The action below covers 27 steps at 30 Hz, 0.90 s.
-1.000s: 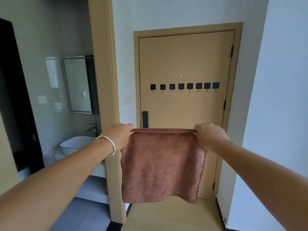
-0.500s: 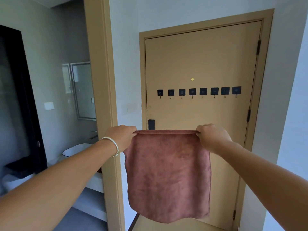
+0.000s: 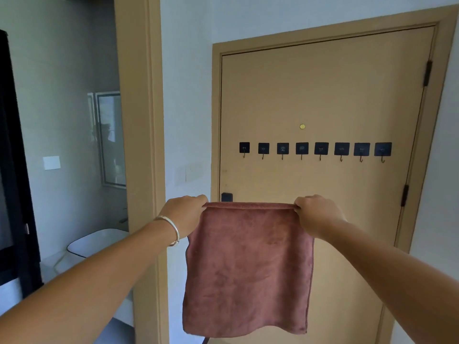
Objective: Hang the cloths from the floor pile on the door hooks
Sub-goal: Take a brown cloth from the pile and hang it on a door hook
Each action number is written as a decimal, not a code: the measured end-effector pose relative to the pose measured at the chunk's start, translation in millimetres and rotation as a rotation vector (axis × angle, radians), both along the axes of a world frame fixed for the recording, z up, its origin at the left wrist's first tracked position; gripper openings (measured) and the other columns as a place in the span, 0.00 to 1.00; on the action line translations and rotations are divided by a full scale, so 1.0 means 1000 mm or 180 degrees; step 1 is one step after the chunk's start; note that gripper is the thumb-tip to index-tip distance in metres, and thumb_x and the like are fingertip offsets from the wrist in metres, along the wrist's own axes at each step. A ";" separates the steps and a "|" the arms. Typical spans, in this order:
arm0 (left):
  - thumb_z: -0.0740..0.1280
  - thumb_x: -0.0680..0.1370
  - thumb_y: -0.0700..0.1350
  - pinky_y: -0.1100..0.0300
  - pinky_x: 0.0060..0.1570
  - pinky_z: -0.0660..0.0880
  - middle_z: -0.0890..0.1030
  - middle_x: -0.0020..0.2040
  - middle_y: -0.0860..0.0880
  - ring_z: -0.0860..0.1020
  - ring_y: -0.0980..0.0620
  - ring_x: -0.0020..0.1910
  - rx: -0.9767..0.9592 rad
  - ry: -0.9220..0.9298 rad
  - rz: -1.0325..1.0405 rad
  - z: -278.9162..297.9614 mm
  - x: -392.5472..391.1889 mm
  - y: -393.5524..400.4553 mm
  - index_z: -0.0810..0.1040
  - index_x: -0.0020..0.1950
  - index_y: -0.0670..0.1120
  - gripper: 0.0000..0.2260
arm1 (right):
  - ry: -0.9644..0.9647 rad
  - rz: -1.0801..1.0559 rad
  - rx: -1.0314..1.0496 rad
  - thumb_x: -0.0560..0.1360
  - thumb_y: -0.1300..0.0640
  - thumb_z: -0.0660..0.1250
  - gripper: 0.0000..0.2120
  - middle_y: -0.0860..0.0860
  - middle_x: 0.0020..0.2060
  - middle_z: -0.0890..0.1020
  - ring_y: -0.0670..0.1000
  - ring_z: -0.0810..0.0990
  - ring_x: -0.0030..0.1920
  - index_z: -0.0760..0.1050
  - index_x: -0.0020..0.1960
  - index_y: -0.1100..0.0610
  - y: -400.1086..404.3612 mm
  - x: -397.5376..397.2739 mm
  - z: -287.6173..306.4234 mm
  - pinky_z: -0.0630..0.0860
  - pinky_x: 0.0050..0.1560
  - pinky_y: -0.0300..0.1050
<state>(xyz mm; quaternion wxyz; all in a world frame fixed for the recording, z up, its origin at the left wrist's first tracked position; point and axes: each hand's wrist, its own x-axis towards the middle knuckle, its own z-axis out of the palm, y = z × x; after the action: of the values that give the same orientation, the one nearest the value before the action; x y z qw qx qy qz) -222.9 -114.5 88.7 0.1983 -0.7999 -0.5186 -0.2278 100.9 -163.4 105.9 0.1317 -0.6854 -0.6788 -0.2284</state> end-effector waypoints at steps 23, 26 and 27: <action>0.56 0.70 0.29 0.54 0.41 0.75 0.75 0.44 0.51 0.76 0.46 0.38 0.0013 -0.0152 -0.0488 0.024 -0.016 0.276 0.66 0.53 0.50 0.18 | 0.0589 -0.0110 -0.0080 0.78 0.59 0.54 0.13 0.52 0.44 0.80 0.54 0.78 0.43 0.77 0.49 0.49 0.291 -0.039 0.014 0.79 0.45 0.51; 0.55 0.69 0.28 0.57 0.41 0.74 0.75 0.47 0.52 0.75 0.48 0.39 0.0033 -0.0145 -0.0519 0.024 -0.005 0.311 0.67 0.53 0.51 0.21 | 0.0579 0.0049 -0.0014 0.78 0.58 0.53 0.14 0.52 0.45 0.80 0.54 0.77 0.42 0.76 0.49 0.48 0.325 -0.029 0.009 0.78 0.44 0.50; 0.55 0.68 0.27 0.60 0.38 0.72 0.74 0.49 0.53 0.75 0.49 0.38 0.0035 -0.0143 -0.0580 0.023 0.000 0.323 0.66 0.53 0.51 0.22 | 0.0571 0.0110 -0.0015 0.78 0.58 0.52 0.14 0.52 0.45 0.80 0.54 0.77 0.43 0.76 0.50 0.47 0.337 -0.025 0.008 0.78 0.44 0.50</action>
<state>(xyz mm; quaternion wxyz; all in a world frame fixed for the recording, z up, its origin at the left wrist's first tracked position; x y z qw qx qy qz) -223.4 208.7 112.0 0.1694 -0.8374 -0.4467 -0.2657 75.9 173.7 114.4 0.1943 -0.6916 -0.6765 -0.1621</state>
